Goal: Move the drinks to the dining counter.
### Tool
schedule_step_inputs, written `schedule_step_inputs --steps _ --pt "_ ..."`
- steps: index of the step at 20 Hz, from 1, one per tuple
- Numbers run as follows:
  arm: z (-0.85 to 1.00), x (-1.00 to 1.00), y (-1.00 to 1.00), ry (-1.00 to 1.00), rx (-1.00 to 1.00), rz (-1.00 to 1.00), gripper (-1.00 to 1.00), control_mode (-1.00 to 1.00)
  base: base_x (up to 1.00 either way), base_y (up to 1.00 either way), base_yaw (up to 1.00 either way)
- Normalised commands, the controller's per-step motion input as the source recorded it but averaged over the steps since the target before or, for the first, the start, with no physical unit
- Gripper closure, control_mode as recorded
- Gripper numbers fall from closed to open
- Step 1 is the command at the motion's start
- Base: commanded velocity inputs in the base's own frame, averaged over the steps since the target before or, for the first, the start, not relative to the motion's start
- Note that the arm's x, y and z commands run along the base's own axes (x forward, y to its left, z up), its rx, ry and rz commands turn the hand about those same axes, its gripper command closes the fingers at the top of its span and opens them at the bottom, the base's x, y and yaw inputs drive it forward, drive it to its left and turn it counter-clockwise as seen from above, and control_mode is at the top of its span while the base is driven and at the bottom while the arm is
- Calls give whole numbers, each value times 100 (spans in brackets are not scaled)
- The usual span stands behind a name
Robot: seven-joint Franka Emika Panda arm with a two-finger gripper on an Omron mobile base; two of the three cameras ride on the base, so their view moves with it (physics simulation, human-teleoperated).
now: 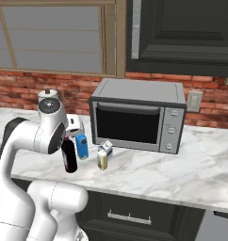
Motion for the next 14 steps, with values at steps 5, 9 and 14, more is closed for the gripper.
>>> schedule_step_inputs --steps 5,9,14 --pt "-8 27 14 2 0 0 -100 -100 0 0 0" --pt "-12 17 12 0 0 0 -100 -100 0 0 0" --pt "-15 13 4 0 0 0 -100 -100 0 0 0"
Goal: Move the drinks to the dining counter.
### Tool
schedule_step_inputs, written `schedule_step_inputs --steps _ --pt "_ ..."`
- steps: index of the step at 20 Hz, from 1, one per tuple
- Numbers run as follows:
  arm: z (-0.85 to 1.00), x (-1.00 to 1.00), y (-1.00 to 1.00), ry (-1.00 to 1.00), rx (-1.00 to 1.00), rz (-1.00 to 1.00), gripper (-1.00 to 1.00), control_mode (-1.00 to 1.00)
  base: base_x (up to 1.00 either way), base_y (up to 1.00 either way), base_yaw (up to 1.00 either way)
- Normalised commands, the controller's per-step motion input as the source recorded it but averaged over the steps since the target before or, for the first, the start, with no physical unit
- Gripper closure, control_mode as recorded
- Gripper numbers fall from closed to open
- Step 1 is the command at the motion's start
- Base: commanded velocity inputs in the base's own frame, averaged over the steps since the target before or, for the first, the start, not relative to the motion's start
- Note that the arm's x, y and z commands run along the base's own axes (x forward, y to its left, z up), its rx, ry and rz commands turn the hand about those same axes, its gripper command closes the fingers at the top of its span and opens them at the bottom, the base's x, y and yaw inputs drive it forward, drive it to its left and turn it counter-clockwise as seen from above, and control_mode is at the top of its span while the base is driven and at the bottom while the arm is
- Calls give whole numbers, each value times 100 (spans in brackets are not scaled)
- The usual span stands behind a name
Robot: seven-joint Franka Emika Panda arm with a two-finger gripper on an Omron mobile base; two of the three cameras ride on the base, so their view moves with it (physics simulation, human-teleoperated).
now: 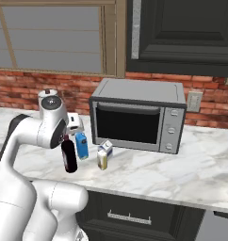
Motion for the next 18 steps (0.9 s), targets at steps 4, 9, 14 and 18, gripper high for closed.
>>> schedule_step_inputs --steps 4,9,14,18 --pt "-19 14 1 0 0 0 -100 -100 0 0 0" --pt "-20 16 2 0 0 0 -100 -100 0 0 0" --pt "-19 19 3 0 0 0 -100 -100 0 0 0" --pt "-18 22 7 0 0 0 -100 -100 0 0 0"
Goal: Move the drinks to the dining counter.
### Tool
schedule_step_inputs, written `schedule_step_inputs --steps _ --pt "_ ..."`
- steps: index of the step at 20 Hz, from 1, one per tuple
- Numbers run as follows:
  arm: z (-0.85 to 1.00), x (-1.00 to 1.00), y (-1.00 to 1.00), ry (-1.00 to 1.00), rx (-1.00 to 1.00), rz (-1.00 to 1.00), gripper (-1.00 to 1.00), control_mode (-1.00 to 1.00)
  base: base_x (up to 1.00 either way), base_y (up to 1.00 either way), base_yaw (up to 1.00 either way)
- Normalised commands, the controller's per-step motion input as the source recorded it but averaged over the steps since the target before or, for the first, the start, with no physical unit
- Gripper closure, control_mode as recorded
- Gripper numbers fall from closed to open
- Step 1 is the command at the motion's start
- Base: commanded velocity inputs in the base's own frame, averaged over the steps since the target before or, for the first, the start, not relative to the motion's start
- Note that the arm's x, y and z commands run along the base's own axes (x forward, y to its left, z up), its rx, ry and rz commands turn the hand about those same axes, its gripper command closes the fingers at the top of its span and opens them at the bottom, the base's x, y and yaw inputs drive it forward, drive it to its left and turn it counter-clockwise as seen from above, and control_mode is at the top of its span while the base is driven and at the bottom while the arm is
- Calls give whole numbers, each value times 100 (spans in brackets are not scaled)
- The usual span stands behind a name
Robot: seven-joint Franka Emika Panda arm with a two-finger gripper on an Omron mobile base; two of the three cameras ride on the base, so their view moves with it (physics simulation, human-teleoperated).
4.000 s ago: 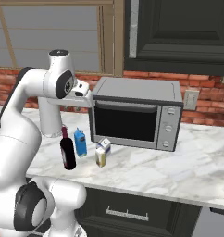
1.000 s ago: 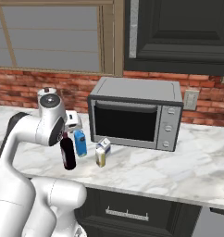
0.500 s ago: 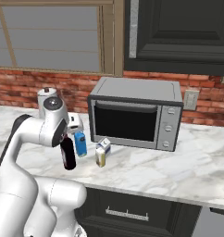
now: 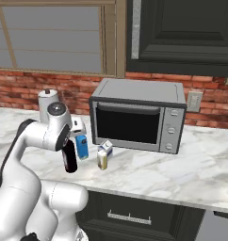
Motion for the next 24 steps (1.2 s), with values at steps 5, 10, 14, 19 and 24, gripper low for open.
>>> schedule_step_inputs --steps 5,10,14,19,24 --pt "-18 20 9 0 0 0 100 -100 0 0 0" --pt "-9 11 4 0 0 0 100 -100 0 0 0" --pt "0 1 0 0 0 0 100 -100 0 0 0" --pt "16 -18 0 -8 0 0 100 -100 0 0 0" --pt "65 -69 -3 -20 0 0 100 -100 0 0 0"
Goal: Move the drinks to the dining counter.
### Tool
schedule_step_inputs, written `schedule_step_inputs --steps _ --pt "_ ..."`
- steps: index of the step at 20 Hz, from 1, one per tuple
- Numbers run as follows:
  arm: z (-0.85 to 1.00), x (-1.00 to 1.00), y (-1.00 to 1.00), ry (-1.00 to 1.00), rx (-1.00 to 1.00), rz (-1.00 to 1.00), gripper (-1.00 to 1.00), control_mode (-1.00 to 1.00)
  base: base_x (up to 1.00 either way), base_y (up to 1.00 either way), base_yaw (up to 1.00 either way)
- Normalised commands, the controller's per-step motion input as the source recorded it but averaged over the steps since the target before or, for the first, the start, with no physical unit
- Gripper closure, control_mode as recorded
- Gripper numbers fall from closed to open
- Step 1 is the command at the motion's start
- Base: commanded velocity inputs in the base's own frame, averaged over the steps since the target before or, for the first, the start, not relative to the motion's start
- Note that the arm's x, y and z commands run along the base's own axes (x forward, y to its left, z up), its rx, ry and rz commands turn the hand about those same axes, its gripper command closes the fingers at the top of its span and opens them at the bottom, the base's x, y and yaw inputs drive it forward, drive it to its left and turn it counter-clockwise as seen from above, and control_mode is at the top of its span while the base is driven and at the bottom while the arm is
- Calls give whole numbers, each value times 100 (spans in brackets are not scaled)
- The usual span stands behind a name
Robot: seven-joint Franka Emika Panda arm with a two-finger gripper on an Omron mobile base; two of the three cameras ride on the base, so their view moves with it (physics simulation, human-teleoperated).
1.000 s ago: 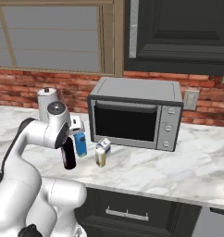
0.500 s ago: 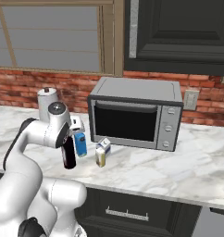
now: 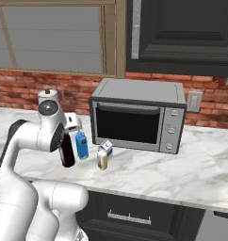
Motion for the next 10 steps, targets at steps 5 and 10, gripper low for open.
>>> schedule_step_inputs --steps 5,10 --pt "55 -97 -13 -31 0 0 100 -100 0 0 0" --pt "34 -73 -17 -29 0 0 100 -100 0 0 0"
